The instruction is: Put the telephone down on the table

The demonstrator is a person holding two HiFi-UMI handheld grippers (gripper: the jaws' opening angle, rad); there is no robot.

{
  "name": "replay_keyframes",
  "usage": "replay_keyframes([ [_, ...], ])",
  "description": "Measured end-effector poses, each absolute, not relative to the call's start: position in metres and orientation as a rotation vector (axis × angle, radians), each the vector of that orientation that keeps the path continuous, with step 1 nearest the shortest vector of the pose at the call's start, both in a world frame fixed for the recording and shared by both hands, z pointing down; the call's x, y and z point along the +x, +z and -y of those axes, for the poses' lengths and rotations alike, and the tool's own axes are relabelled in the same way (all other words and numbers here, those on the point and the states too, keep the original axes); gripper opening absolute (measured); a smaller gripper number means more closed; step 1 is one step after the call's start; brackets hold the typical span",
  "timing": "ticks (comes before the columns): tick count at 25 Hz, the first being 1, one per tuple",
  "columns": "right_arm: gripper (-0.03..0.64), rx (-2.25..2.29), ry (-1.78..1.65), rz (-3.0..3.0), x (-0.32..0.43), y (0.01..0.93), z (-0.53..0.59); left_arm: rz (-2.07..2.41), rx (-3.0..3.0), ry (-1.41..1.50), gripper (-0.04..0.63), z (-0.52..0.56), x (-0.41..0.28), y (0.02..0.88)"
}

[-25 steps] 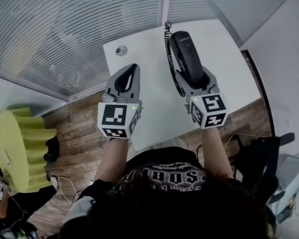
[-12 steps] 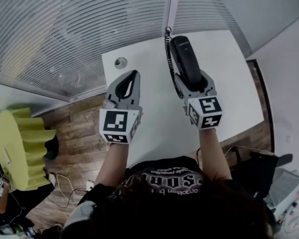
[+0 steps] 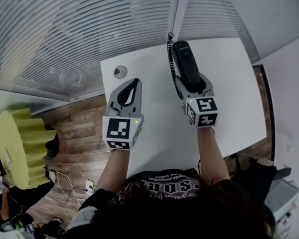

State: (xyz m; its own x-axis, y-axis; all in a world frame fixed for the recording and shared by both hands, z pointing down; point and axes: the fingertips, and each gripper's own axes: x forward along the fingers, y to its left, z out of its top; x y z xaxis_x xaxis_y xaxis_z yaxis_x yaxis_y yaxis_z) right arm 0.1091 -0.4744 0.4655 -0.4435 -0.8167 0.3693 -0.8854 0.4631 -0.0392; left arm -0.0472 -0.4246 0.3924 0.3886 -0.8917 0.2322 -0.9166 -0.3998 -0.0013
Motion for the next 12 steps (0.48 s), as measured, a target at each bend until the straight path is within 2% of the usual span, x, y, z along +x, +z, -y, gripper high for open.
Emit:
replay_keyframes([
  [12,0.273,1.467,0.448,2.298,0.119,0.533,0.511,1.615,2.452,0.357,0.003,0.445,-0.051,0.424],
])
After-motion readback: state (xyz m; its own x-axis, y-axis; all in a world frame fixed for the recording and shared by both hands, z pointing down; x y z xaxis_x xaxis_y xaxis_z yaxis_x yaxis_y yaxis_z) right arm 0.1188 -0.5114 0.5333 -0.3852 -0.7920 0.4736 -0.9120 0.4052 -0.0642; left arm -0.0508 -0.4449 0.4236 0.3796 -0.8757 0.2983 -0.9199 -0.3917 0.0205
